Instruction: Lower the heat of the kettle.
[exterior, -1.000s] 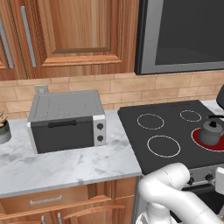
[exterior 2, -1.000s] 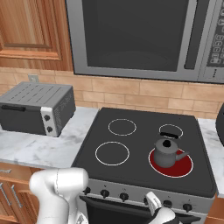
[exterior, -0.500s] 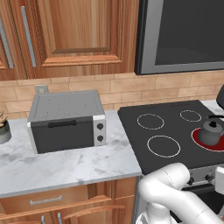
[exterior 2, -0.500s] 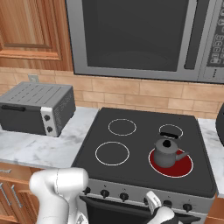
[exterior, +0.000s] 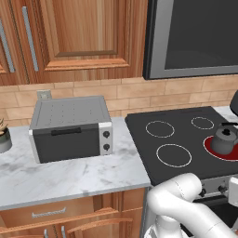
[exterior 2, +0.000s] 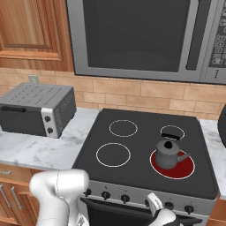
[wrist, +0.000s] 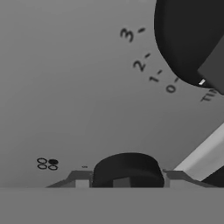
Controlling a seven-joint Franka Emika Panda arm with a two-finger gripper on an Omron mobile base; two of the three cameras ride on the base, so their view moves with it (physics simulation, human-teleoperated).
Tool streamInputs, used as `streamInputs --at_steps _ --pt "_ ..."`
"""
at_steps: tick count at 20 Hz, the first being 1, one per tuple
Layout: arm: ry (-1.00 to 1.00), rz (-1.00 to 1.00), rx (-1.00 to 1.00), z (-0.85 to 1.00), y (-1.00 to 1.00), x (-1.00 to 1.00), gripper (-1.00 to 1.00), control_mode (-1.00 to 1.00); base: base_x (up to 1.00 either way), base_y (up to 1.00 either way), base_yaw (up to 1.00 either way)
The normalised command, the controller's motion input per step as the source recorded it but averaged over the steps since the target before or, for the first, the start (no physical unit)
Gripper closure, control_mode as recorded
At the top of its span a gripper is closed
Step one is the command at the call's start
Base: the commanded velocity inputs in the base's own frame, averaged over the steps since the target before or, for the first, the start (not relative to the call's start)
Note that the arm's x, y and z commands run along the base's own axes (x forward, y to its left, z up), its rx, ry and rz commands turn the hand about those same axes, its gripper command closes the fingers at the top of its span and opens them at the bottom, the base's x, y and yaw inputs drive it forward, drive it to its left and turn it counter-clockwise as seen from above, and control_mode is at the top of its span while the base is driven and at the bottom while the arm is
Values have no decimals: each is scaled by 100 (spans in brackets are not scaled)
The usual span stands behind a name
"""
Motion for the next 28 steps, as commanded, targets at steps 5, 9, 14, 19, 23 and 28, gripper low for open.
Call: streamInputs --at_steps 5,9,14,19,23,28 --pt "0 0 15 0 0 0 100 -100 0 0 0" --pt "0 -1 26 0 0 0 100 -100 0 0 0" --pt "0 -4 32 0 0 0 100 -100 0 0 0" --pt "0 -8 34 0 0 0 100 -100 0 0 0" --pt "0 -14 33 0 0 0 100 -100 0 0 0" --pt "0 -15 30 0 0 0 100 -100 0 0 0"
